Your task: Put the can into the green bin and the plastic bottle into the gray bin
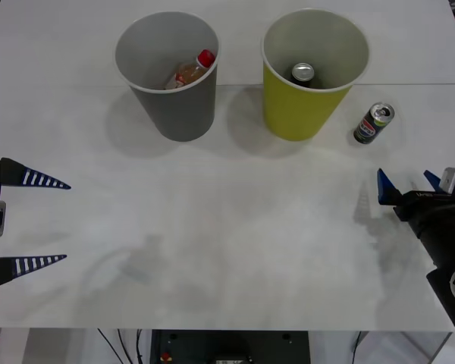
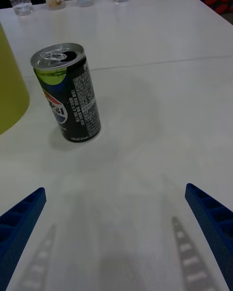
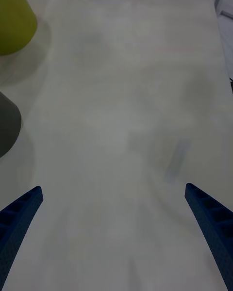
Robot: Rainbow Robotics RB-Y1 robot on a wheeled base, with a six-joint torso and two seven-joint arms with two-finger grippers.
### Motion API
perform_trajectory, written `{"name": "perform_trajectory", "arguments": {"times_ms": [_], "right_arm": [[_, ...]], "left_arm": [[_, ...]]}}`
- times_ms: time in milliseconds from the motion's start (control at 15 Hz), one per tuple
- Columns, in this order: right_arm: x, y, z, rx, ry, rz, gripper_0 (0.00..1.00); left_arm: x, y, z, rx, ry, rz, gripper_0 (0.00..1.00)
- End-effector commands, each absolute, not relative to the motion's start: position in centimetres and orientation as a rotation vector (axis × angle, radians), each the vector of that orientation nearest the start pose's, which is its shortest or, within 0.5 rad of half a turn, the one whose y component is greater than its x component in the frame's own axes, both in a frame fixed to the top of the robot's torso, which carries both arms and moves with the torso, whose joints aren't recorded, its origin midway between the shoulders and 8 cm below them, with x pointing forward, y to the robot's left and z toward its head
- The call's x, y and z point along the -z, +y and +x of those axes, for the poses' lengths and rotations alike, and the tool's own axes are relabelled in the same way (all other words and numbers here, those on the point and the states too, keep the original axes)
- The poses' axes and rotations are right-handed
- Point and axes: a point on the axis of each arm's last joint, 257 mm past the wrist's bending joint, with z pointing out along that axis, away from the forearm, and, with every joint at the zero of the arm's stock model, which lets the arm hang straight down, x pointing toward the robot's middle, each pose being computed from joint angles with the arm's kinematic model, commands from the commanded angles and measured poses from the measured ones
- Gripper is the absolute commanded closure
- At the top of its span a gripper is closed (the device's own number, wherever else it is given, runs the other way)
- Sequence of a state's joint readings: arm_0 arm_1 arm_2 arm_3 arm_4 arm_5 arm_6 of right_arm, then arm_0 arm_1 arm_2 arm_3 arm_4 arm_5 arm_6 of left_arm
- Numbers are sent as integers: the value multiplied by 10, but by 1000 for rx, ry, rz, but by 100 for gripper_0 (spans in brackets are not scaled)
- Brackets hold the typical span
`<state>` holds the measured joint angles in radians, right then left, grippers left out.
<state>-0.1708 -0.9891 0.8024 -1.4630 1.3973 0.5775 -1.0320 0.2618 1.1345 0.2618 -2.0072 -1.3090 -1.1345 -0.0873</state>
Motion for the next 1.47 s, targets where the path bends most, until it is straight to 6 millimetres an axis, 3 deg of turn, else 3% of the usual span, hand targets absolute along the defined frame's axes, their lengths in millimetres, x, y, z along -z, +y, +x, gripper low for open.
{"name": "perform_trajectory", "arguments": {"times_ms": [67,467,1000,1467], "right_arm": [[268,-361,526,-98,1682,72,0],[259,-339,541,-119,1648,59,0],[262,-329,588,-30,1606,39,0],[246,-322,620,1,1574,50,0]], "left_arm": [[167,286,341,118,1444,1762,0],[167,286,341,118,1444,1762,0],[167,286,341,118,1444,1762,0],[167,286,341,118,1444,1762,0]]}}
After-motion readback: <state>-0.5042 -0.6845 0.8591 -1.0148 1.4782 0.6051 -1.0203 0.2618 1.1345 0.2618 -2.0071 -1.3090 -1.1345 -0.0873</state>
